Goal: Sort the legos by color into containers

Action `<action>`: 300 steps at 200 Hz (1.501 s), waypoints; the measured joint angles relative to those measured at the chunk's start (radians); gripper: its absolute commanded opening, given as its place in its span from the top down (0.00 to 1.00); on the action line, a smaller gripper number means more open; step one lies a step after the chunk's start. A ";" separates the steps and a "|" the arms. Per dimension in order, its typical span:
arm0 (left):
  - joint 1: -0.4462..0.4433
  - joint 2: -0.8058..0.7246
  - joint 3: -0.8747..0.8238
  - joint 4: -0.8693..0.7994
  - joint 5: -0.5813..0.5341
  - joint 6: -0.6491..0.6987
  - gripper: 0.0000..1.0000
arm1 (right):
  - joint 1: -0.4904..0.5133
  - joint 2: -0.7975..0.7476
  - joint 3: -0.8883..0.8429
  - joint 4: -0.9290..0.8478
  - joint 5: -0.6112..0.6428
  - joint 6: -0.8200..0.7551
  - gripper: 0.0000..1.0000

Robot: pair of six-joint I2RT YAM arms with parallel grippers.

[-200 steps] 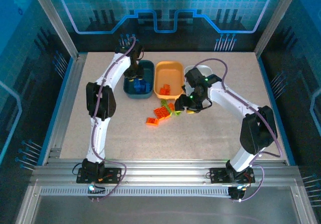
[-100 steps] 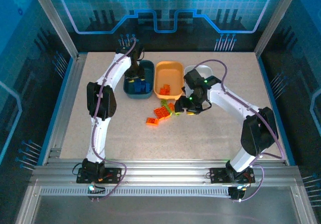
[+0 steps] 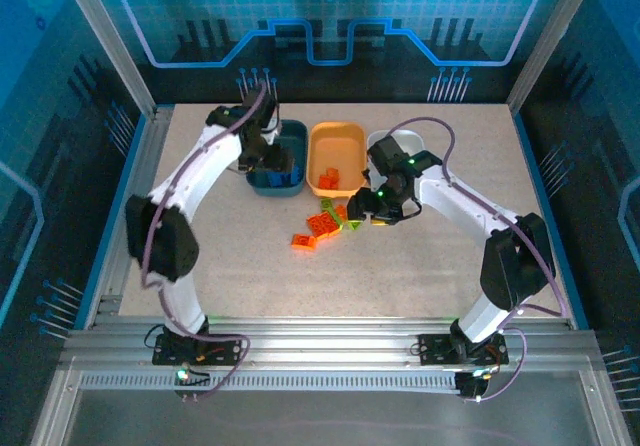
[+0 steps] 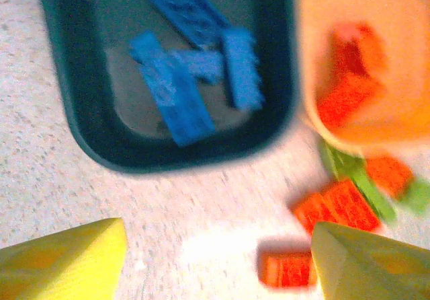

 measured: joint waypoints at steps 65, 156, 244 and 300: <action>-0.196 -0.310 -0.635 0.286 0.209 0.488 0.13 | -0.063 -0.042 -0.041 0.042 -0.028 -0.030 0.42; -0.202 -0.211 -0.673 0.468 0.246 0.810 0.11 | -0.064 -0.092 -0.080 0.037 -0.034 -0.033 0.42; -0.202 -0.050 -0.632 0.489 0.188 0.940 0.14 | -0.090 -0.108 -0.086 0.018 -0.034 -0.033 0.42; -0.204 0.005 -0.624 0.494 0.162 0.945 0.22 | -0.094 -0.103 -0.086 0.019 -0.035 -0.033 0.42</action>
